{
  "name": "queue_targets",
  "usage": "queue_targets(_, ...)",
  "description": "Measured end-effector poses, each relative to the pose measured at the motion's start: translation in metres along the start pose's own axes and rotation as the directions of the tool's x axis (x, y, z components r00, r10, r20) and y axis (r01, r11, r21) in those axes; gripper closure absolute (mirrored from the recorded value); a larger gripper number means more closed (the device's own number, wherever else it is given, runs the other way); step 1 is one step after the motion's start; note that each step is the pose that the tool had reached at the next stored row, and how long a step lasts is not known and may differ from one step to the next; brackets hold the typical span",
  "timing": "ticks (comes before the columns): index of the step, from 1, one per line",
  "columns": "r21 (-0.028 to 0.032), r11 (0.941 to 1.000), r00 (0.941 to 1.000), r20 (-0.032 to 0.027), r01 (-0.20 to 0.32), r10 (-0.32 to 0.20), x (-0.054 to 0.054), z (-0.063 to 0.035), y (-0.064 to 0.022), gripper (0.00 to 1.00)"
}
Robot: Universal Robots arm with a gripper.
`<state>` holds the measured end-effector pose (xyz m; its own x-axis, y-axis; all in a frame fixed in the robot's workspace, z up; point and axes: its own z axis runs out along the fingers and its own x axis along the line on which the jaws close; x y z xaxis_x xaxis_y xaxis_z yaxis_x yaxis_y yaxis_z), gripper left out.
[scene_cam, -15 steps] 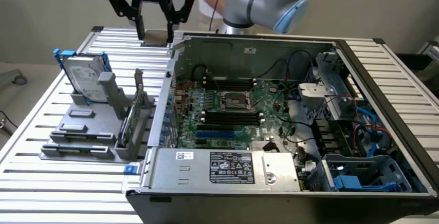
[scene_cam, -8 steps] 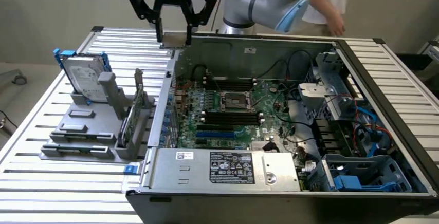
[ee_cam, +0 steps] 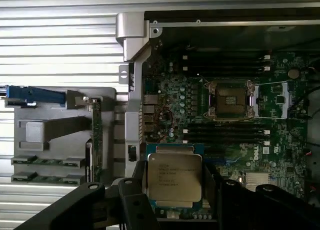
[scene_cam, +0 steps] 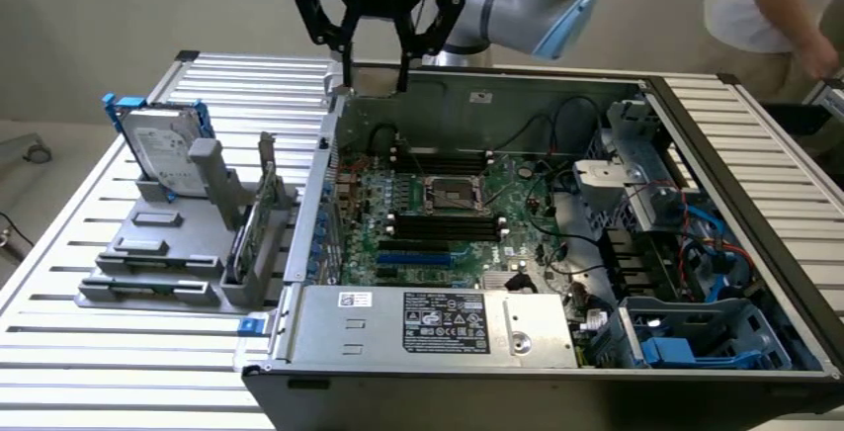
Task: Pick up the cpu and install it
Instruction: 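Pick up the cpu and move it towards the insertion slot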
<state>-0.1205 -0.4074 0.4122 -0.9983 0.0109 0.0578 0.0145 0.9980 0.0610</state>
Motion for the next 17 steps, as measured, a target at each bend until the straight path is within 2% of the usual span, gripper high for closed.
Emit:
queue_targets(10, -0.0011, 1.0000, 1.0000, 0.0007, 0.000, 0.000, -0.044, 0.0104, 0.0107, 0.45)
queue_targets(17, -0.0143, 0.9999, 1.0000, 0.0069, 0.001, -0.001, -0.068, 0.0138, 0.0156, 0.45)
